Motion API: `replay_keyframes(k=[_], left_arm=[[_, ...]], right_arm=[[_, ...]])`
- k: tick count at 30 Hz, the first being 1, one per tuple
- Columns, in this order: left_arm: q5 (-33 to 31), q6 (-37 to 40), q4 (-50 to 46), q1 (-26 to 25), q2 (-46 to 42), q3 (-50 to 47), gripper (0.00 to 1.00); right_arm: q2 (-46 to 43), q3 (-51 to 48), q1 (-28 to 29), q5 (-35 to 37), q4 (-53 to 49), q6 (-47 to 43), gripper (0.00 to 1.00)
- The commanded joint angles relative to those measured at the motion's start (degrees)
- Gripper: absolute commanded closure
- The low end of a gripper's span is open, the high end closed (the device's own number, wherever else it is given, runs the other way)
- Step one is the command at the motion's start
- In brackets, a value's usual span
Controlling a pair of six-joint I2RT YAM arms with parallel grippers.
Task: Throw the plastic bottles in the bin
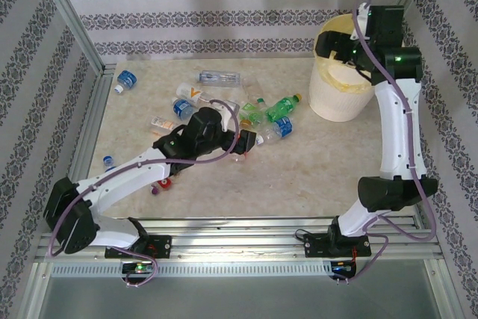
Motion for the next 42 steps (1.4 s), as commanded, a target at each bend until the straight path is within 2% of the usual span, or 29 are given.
replay_keyframes(k=[1, 9, 17, 33, 42], left_arm=[[3.6, -1.4, -10.3, 1.5, 4.2, 5.4, 0.0], [8.5, -1.1, -19.6, 4.4, 15.6, 14.6, 0.07], [11.6, -0.6, -27.3, 6.1, 26.0, 23.0, 0.17], [10.6, 2.3, -38.1, 7.4, 39.4, 33.1, 0.22], [10.1, 3.0, -40.2, 7.5, 42.3, 34.2, 0.26]], right_arm=[[-3.3, -4.3, 1.7, -5.2, 2.1, 0.4, 0.02], [-12.2, -17.6, 5.7, -10.7, 7.3, 3.3, 0.02], [-19.9, -28.7, 7.8, -12.0, 9.4, 6.1, 0.02], [-25.5, -36.2, 11.8, -10.7, 8.8, 8.2, 0.02], [-26.1, -37.6, 12.2, -10.1, 9.0, 8.6, 0.02]])
